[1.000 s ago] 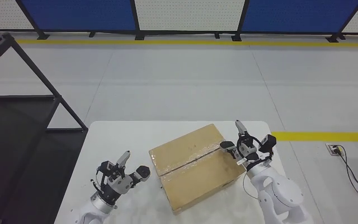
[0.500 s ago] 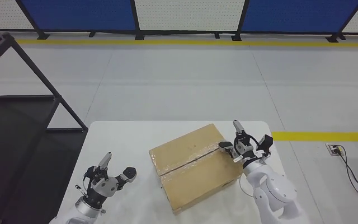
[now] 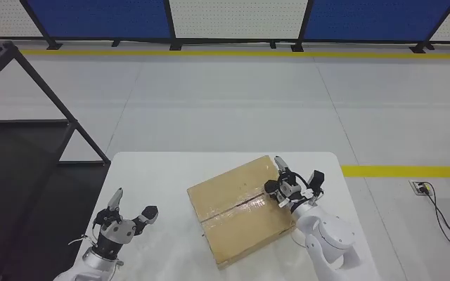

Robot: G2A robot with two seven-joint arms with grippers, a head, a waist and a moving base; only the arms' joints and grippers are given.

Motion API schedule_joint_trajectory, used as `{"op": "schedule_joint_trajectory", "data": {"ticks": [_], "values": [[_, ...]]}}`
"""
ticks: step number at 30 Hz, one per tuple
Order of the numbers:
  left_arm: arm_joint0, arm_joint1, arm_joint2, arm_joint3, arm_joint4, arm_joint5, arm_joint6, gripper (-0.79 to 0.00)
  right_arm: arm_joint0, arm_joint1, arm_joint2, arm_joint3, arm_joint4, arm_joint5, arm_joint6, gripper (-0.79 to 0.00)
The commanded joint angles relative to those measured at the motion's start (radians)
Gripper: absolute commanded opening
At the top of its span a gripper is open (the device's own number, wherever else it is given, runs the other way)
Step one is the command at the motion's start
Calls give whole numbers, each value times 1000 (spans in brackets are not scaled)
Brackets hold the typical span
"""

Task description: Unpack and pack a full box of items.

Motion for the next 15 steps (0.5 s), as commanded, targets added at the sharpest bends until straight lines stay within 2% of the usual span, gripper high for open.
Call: {"op": "schedule_joint_trajectory", "data": {"ticks": [1, 3, 12, 15], "values": [[-2, 0, 0, 2, 0, 0, -1, 0, -10, 2, 1, -12, -10, 3, 12, 0], [-4, -1, 1, 3, 0, -1, -3, 0, -21, 2, -4, -28, -19, 1, 11, 0], [-10, -3, 14, 13, 3, -5, -9, 0, -99, -5, -27, -143, -5, -150, 2, 0], [-10, -4, 15, 14, 1, -6, -12, 0, -110, -7, -26, -158, 4, -163, -27, 0]]}}
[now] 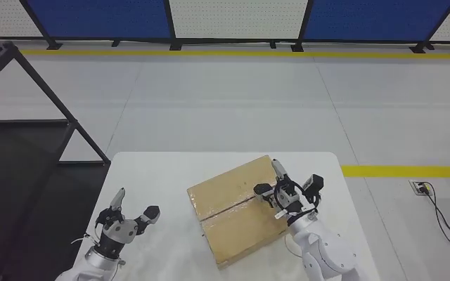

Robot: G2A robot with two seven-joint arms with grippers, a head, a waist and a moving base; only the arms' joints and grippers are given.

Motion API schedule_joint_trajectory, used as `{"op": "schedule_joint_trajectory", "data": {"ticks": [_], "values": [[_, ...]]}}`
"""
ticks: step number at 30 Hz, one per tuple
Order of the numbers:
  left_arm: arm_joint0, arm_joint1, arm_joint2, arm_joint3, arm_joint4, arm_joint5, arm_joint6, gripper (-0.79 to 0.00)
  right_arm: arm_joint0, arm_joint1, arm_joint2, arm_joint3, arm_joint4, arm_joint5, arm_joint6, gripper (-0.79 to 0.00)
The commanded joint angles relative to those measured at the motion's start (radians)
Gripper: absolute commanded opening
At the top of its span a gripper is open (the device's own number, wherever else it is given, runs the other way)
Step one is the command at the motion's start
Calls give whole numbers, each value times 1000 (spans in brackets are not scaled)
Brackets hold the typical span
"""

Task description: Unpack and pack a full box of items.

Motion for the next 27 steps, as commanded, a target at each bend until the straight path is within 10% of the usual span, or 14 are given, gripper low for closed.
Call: {"op": "schedule_joint_trajectory", "data": {"ticks": [1, 27], "values": [[1, 0, -1, 0, -1, -1, -1, 0, -1, 0, 3, -1, 2, 0, -11, 0], [14, -3, -5, -18, 7, -1, 24, 0, 146, -10, -170, 70, -278, 247, 56, 0]]}}
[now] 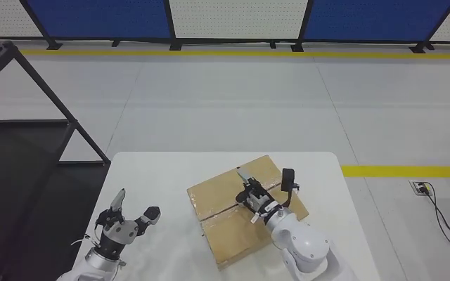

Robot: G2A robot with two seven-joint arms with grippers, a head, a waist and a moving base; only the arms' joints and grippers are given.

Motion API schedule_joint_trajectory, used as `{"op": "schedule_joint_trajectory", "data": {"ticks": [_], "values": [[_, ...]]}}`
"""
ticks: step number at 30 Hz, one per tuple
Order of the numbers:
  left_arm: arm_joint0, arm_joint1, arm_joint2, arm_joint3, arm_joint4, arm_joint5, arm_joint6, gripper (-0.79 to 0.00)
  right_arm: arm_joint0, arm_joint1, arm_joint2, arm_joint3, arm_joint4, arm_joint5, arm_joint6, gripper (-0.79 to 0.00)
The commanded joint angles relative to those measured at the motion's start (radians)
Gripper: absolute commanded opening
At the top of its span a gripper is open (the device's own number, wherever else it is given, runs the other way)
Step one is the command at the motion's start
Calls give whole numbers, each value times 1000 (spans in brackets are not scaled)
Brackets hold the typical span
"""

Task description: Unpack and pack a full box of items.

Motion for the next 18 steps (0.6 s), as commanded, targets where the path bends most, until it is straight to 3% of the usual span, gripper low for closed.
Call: {"op": "schedule_joint_trajectory", "data": {"ticks": [1, 18], "values": [[-1, 0, -3, 2, -3, -1, 0, 0, 11, -1, -9, 10, -11, 15, 8, 0], [-29, -4, 12, 22, 8, 3, 11, 0, 36, -2, -89, 12, -75, -43, 221, 0]]}}
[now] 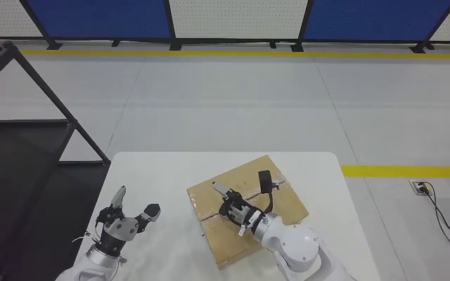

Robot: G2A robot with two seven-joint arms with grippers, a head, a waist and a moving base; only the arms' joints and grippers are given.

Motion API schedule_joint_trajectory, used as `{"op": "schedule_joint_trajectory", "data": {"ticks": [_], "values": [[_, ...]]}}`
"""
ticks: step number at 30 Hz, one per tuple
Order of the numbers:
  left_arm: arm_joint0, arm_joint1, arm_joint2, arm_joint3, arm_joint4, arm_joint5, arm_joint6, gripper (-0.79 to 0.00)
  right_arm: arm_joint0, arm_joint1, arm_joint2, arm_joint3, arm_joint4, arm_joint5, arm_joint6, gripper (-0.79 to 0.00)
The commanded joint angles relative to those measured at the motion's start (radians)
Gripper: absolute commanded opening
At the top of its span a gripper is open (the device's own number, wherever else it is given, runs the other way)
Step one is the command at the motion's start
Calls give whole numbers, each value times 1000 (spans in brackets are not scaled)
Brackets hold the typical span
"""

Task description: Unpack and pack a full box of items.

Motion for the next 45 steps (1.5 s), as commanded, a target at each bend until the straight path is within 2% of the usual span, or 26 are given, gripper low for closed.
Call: {"op": "schedule_joint_trajectory", "data": {"ticks": [1, 6, 16, 28, 35, 45], "values": [[-2, -1, 3, 3, 0, 1, 1, 0, 17, -5, -24, 15, -2, -1, 12, 0], [-4, -2, 6, 7, -1, -3, 1, 0, 69, -22, -92, 66, 2, -1, 32, 0], [-4, -3, 3, 13, -2, -7, -4, 0, 105, -37, -120, 106, 2, 7, 39, 0], [-16, -3, -2, 21, -1, -2, -12, 0, 9, -13, 11, 13, -33, 6, -6, 0], [-16, -4, -5, 17, -1, -2, -15, 0, -7, -12, 80, 3, -19, 74, -114, 0], [-12, -4, -10, 10, 3, -1, -12, 0, -19, -13, 156, 8, 1, 71, -221, 0]]}}
